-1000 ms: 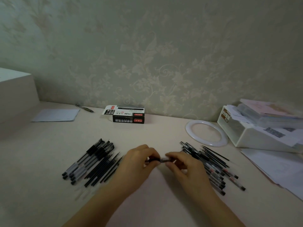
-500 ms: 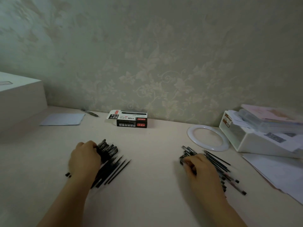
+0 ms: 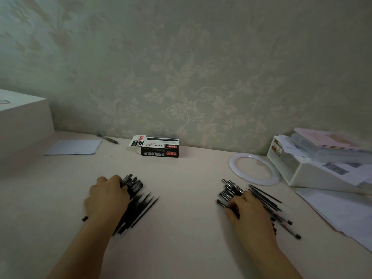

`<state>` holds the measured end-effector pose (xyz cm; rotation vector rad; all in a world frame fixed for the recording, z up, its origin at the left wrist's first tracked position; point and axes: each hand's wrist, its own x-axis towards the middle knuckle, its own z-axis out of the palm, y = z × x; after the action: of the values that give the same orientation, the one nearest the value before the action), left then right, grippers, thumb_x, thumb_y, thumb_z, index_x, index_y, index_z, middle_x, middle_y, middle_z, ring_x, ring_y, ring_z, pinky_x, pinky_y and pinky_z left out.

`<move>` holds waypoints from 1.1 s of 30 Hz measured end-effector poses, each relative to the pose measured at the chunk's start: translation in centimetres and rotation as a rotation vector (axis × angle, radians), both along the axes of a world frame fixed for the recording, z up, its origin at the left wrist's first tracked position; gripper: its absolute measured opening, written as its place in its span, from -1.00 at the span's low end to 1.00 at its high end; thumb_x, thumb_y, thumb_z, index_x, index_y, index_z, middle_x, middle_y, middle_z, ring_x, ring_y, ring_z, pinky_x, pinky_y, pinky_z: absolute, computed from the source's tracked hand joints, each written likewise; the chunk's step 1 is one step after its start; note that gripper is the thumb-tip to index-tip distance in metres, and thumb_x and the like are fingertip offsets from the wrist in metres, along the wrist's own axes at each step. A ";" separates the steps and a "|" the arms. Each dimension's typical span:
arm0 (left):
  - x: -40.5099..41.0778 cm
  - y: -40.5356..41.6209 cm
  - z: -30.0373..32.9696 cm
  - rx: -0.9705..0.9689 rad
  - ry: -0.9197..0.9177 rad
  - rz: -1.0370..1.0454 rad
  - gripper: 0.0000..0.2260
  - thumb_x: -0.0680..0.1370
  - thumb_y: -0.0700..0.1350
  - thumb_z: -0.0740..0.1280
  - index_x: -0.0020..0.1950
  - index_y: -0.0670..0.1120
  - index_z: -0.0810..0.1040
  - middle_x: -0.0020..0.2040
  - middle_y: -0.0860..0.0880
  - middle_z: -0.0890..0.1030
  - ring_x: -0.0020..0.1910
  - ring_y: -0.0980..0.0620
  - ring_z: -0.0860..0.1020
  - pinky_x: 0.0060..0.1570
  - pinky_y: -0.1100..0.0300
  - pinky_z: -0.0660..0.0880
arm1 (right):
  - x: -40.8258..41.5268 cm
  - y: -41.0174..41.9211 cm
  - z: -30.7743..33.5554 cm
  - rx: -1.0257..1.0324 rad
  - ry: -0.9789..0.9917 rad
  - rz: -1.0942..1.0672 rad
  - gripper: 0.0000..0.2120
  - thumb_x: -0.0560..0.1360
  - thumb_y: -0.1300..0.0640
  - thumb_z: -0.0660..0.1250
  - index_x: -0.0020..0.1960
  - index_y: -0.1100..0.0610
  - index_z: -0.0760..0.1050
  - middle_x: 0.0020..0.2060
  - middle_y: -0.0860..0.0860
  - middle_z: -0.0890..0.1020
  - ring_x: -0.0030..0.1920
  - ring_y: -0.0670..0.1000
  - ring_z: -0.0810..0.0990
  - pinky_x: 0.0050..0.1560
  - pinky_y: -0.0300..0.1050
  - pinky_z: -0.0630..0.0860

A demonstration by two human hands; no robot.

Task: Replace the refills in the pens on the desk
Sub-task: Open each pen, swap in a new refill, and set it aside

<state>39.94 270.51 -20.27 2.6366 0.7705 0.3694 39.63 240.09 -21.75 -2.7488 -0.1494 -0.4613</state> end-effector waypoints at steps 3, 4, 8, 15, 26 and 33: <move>-0.1 -0.1 0.1 -0.014 -0.008 -0.008 -0.72 0.61 0.00 0.20 0.26 -0.09 0.50 0.13 -0.14 0.47 0.07 -0.17 0.48 -0.03 0.01 0.46 | 0.0 0.0 0.1 -0.026 -0.009 0.013 -0.87 0.60 -0.02 0.23 -0.01 0.01 0.49 -0.04 -0.10 0.44 0.02 -0.05 0.44 0.05 -0.13 0.42; -0.1 -0.2 0.2 -0.019 -0.003 -0.003 -0.70 0.61 0.00 0.20 0.29 -0.09 0.48 0.16 -0.14 0.46 0.09 -0.18 0.48 -0.01 0.00 0.46 | 0.0 0.1 0.2 -0.012 -0.027 0.021 -0.87 0.61 0.00 0.22 0.00 0.02 0.49 -0.05 -0.11 0.46 0.02 -0.04 0.45 0.03 -0.12 0.42; -0.1 -0.4 0.3 0.001 0.050 0.035 -0.65 0.62 0.05 0.18 0.37 -0.05 0.39 0.23 -0.15 0.43 0.19 -0.19 0.43 0.10 -0.07 0.42 | 0.0 0.6 0.7 0.179 -0.164 0.090 -0.93 0.60 0.06 0.27 -0.02 0.04 0.50 -0.11 -0.12 0.50 -0.06 -0.05 0.47 -0.03 -0.14 0.45; -0.2 -1.3 0.6 0.093 0.033 0.016 -0.61 0.61 0.09 0.18 0.41 -0.01 0.34 0.28 -0.13 0.39 0.27 -0.16 0.36 0.19 -0.08 0.36 | -0.2 1.5 1.3 0.836 -0.177 0.137 -0.83 0.54 -0.15 0.19 -0.06 -0.10 0.46 -0.30 -0.17 0.56 -0.29 -0.15 0.50 -0.25 -0.30 0.46; -1.7 -9.4 0.2 -0.110 -0.249 -1.133 -0.63 0.40 0.31 0.37 0.07 0.14 0.47 -0.02 0.22 0.44 -0.05 0.25 0.43 -0.05 0.27 0.43 | 1.0 2.7 -1.0 1.254 0.013 0.051 -0.83 0.64 0.05 0.18 -0.03 0.11 0.46 -0.35 -0.04 0.66 -0.34 -0.09 0.62 -0.15 -0.07 0.57; -1.3 -10.9 -1.5 -0.052 -0.179 -1.300 -0.78 0.48 0.13 0.40 0.07 0.11 0.52 0.01 0.16 0.45 -0.04 0.27 0.41 -0.01 0.21 0.45 | 1.4 1.9 -1.0 1.265 -0.090 -0.024 -0.83 0.63 -0.04 0.17 -0.01 0.03 0.44 -0.26 -0.03 0.69 -0.27 -0.07 0.66 -0.20 -0.23 0.54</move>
<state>38.66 259.59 -21.78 2.3990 -0.9718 0.1722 40.99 241.98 -22.72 -1.4914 0.1268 -0.4548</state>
